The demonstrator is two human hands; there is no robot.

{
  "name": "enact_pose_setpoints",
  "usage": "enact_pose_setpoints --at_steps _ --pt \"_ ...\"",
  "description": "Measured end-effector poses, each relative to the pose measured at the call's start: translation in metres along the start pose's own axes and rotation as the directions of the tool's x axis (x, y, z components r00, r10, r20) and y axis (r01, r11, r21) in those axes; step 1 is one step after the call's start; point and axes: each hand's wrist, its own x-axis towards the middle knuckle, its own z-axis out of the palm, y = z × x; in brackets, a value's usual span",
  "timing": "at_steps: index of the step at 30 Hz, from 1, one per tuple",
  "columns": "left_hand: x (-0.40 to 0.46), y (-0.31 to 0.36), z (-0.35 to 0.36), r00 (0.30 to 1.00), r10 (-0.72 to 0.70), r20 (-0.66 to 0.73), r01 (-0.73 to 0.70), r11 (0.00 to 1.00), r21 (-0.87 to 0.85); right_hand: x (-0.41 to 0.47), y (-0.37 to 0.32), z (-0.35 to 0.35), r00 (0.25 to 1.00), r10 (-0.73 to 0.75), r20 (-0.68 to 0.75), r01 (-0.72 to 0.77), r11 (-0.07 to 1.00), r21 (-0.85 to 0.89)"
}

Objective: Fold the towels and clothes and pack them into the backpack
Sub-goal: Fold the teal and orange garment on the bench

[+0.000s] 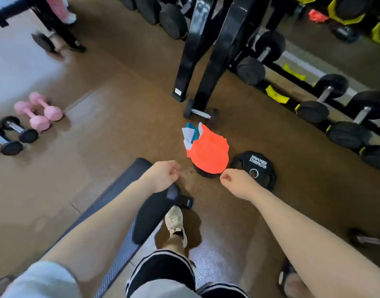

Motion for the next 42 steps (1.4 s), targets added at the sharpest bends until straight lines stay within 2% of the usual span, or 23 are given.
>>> enact_pose_setpoints --at_steps 6,11,16,21,24,28,32,34,37,39,42 --pt "0.138 0.012 -0.004 0.995 -0.067 0.072 0.069 0.997 -0.031 0.118 0.052 -0.013 0.994 0.098 0.045 -0.097 0.995 -0.029" --pt "0.236 -0.006 0.036 0.985 -0.146 0.092 0.152 0.986 -0.072 0.232 0.102 0.011 0.984 0.138 0.111 -0.128 0.987 -0.097" --pt "0.349 -0.058 0.11 0.961 -0.247 0.126 0.254 0.966 -0.042 0.358 0.162 0.073 0.983 0.112 0.148 -0.091 0.986 -0.141" --pt "0.452 -0.124 0.193 0.958 -0.256 0.128 0.25 0.966 0.06 0.454 0.232 0.154 0.987 0.066 0.143 -0.041 0.985 -0.169" --pt "0.495 -0.154 0.236 0.96 -0.257 0.112 0.247 0.964 0.098 0.496 0.263 0.191 0.993 0.064 0.097 -0.042 0.977 -0.21" --pt "0.532 -0.183 0.282 0.964 -0.24 0.111 0.227 0.967 0.117 0.528 0.296 0.238 0.99 0.086 0.108 -0.044 0.939 -0.34" --pt "0.546 -0.199 0.308 0.96 -0.245 0.134 0.23 0.966 0.119 0.537 0.313 0.263 0.999 0.031 -0.036 -0.044 0.885 -0.464" --pt "0.545 -0.2 0.312 0.963 -0.225 0.146 0.207 0.97 0.128 0.541 0.316 0.264 0.998 -0.014 -0.056 -0.017 0.857 -0.515" --pt "0.535 -0.191 0.304 0.962 -0.203 0.181 0.186 0.977 0.108 0.538 0.307 0.252 0.99 -0.103 -0.098 0.053 0.907 -0.419" --pt "0.523 -0.178 0.291 0.962 -0.186 0.2 0.168 0.98 0.107 0.528 0.292 0.233 0.979 -0.139 -0.152 0.097 0.961 -0.258" --pt "0.5 -0.152 0.257 0.971 -0.157 0.18 0.145 0.986 0.079 0.503 0.252 0.178 0.977 -0.076 -0.198 0.087 0.995 0.046"
